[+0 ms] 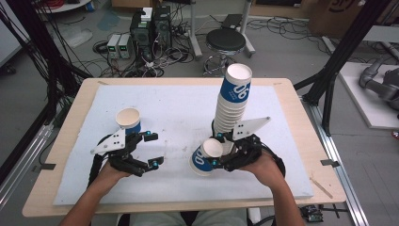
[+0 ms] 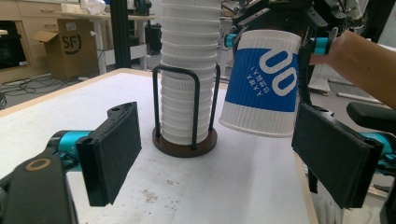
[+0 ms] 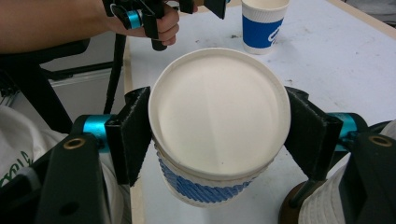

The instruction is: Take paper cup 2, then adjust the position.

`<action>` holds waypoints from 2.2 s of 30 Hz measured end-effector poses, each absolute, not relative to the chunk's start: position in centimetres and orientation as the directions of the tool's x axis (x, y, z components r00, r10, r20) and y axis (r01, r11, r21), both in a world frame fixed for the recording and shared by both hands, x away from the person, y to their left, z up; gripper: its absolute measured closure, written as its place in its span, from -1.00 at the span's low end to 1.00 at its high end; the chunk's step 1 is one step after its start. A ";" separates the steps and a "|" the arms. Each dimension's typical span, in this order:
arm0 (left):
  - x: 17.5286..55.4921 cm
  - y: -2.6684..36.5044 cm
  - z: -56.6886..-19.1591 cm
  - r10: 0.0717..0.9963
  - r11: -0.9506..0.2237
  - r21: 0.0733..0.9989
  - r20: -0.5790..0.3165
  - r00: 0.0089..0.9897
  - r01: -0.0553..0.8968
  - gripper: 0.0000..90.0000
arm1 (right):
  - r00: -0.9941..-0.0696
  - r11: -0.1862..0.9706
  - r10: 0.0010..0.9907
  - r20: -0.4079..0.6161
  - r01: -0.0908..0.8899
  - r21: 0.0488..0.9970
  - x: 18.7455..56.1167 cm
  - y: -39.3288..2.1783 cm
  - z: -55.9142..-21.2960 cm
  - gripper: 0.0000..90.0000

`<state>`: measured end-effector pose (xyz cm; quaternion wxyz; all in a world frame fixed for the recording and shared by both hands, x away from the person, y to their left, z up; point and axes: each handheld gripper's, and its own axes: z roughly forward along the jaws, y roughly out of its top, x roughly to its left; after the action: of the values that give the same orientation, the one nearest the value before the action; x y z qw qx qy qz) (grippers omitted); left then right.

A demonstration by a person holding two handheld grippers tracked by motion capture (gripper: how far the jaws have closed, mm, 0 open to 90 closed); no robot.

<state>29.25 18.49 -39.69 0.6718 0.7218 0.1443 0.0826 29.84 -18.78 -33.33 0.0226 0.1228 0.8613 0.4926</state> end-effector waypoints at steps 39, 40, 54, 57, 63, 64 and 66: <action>29.1 16.8 -39.6 0.241 -0.085 0.990 -0.089 0.966 0.112 -0.66 | -0.973 0.470 0.215 0.087 0.181 0.864 29.8 -18.3 -33.2 -0.32; 29.1 16.7 -39.6 0.235 -0.088 0.989 -0.092 0.968 0.115 -0.66 | -0.974 0.475 0.214 0.080 0.175 0.862 29.8 -18.3 -33.2 -0.32; 29.0 13.6 -39.1 0.146 -0.120 0.988 -0.078 0.986 0.096 -0.66 | -0.982 0.470 0.173 0.080 0.153 0.869 29.4 -17.6 -33.2 -0.32; 29.0 12.9 -39.2 0.128 -0.128 0.987 -0.081 0.988 0.097 -0.66 | -0.982 0.457 0.169 0.082 0.152 0.876 29.4 -17.5 -33.1 -0.32; 29.1 11.9 -39.6 0.110 -0.142 0.985 -0.083 0.990 0.099 -0.66 | -0.982 0.439 0.164 0.097 0.161 0.884 29.3 -17.4 -33.1 -0.32; 29.1 11.8 -39.7 0.109 -0.142 0.985 -0.084 0.990 0.099 -0.66 | -0.982 0.441 0.160 0.095 0.158 0.884 29.3 -17.5 -33.1 -0.32; 29.1 11.5 -39.8 0.107 -0.142 0.985 -0.085 0.991 0.100 -0.66 | -0.984 0.440 0.153 0.095 0.153 0.885 29.3 -17.4 -33.2 -0.32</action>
<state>29.13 11.49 -39.77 0.6516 0.7555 0.0685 0.0028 29.32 -17.43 -33.17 -0.0003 0.0902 0.8486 0.5213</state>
